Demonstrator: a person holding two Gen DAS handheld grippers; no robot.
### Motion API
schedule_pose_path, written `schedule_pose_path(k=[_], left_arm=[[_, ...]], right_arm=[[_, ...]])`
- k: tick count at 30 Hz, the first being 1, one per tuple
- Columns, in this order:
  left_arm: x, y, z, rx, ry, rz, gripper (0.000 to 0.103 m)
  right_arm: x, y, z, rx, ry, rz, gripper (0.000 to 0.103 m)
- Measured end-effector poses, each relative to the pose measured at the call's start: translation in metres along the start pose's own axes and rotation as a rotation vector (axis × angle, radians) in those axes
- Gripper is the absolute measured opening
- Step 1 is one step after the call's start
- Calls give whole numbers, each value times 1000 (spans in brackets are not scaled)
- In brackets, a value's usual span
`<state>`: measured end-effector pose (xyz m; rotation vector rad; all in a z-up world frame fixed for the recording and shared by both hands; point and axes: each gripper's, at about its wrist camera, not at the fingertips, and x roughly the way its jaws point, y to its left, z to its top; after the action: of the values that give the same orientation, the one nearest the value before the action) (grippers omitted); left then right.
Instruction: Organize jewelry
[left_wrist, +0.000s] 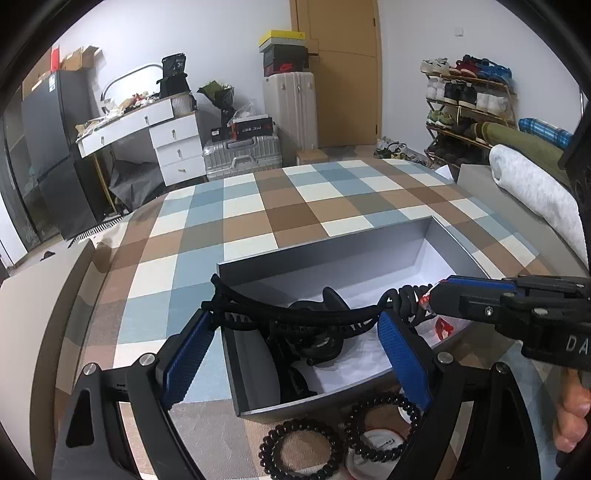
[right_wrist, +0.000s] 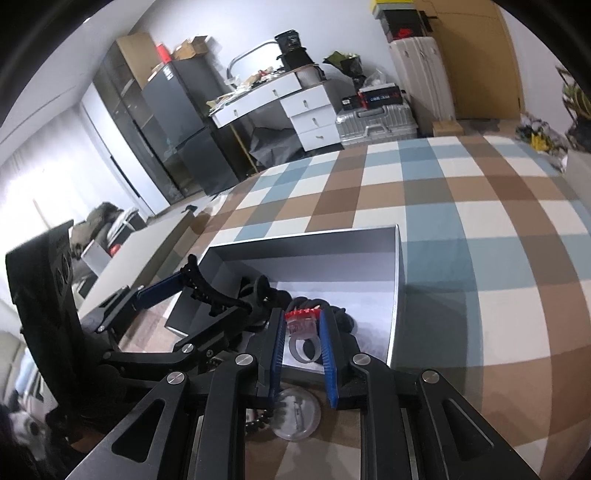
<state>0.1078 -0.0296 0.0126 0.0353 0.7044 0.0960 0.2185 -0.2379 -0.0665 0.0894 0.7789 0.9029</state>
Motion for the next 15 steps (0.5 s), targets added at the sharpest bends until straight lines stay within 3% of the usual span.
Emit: schedule_pose_path(k=[6,8,10,13,15], left_arm=[[-8,3,-2,-31,0,-45,88],[-13,6,-4,-47,8,-64,88],[-18,8,-5,-64,12,-82,88],[-27,13,-10,-93,10,-97,88],[-34,16,-14,-106,3,-107,95]], right_arm=[[-1,0,-1,4,11,3,22],[-2,5,-1,-19,28,12,37],[-8,13,-2,-51,29,13,69],[-25,24,-6,-109,-26,-44,75],[-31,25,-8,-115,-28,-51,82]])
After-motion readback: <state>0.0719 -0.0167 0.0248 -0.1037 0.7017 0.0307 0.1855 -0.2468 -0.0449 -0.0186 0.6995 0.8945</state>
